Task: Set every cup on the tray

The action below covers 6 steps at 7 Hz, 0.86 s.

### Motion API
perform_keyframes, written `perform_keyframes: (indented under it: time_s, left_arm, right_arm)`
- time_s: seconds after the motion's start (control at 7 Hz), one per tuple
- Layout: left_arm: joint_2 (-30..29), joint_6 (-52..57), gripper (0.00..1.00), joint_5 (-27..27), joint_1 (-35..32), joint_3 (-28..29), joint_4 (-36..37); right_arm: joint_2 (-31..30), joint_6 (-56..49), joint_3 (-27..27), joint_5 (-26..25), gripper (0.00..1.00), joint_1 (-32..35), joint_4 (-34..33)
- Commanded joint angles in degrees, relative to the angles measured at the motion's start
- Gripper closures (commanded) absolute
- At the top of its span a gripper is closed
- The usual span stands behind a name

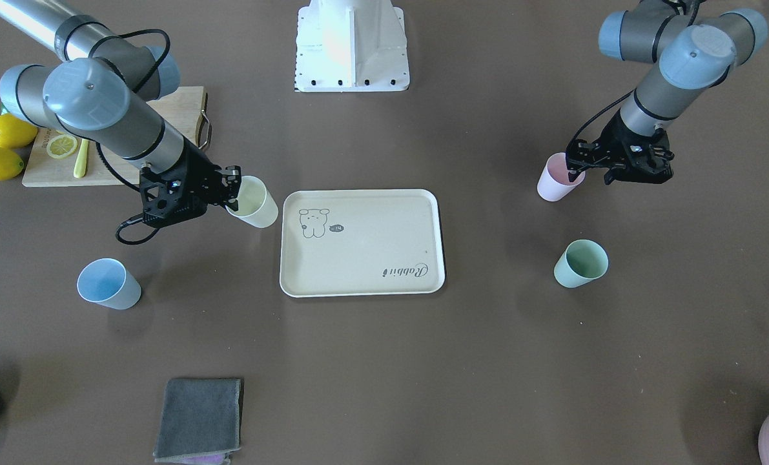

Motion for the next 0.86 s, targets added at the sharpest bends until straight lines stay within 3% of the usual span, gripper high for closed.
perform_keyframes:
  time_s: [0.0,0.14,0.43,0.57,0.71]
  left_arm:
    - [0.1,-0.1,0.84,-0.2,0.8,-0.5,0.1]
    - [0.1,0.0,1.00,-0.1,1.0,-0.3,0.2]
    - [-1.4,0.0,1.00,-2.2,0.8,-1.9,0.8]
    - [-5.9,-0.5,1.00,-5.9,0.4,-2.2,4.1]
    - [-12.8,-2.5,1.00,-5.5,0.6,0.0,8.3]
  right_arm:
    - [2.0,0.9,-0.1,-1.4,1.00,-1.2,-1.9]
    - [2.6,1.5,-0.7,-2.2,1.00,-1.9,-2.0]
    - [4.7,3.0,-3.1,-5.5,1.00,-3.7,-1.9]
    - [4.9,3.0,-3.2,-6.0,1.00,-4.2,-1.9]
    - [4.9,3.0,-3.2,-6.3,1.00,-4.7,-1.8]
